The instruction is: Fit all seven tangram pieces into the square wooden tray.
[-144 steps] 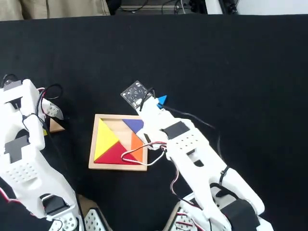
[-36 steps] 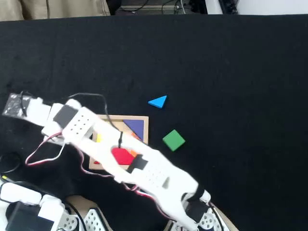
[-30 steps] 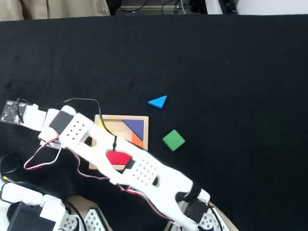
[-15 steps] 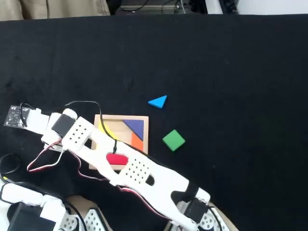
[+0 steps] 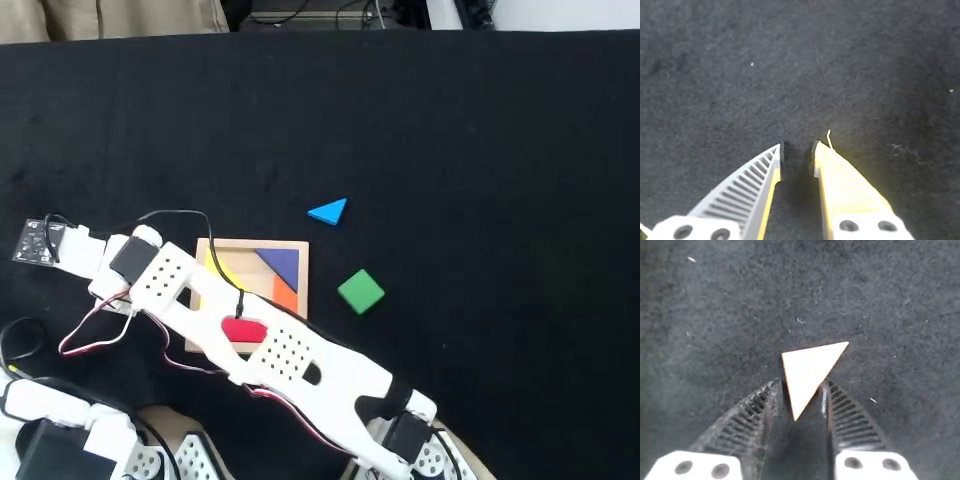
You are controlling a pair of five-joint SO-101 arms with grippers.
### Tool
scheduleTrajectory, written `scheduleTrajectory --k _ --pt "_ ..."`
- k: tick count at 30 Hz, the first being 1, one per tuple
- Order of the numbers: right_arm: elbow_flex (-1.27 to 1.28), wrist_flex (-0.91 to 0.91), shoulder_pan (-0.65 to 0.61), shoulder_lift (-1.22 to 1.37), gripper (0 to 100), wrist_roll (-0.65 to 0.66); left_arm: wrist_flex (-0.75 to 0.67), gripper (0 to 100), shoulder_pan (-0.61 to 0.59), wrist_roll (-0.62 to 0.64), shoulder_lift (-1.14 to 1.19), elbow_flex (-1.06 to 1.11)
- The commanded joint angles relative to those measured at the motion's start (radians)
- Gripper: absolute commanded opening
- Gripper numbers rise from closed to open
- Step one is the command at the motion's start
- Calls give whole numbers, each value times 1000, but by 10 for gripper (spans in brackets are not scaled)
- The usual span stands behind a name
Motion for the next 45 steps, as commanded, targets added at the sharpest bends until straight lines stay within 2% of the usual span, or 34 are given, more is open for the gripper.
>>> scheduleTrajectory --k 1,9,13,17,21,25,27,32,37,45 --pt "-41 5 20 -8 117 8 -5 123 19 -3 -3 5" --pt "-48 5 26 -15 116 8 -5 123 19 -3 -2 7" --pt "-136 44 55 -7 108 8 -5 123 19 -3 -2 7" --pt "-208 104 101 -7 53 8 -5 123 19 -3 -2 7" --pt "-236 173 150 -12 53 8 -5 123 19 -3 -2 7" --pt "-236 164 152 -15 54 -2 -5 123 21 -3 -2 7" --pt "-237 135 109 -19 86 -46 -5 123 21 -3 -2 7" --pt "-232 92 25 -50 303 -276 -5 123 21 -3 -2 7" --pt "-191 12 20 -47 318 -508 -5 123 21 -3 -2 7" --pt "10 -135 -40 -56 315 -531 -5 123 21 -3 -2 7"
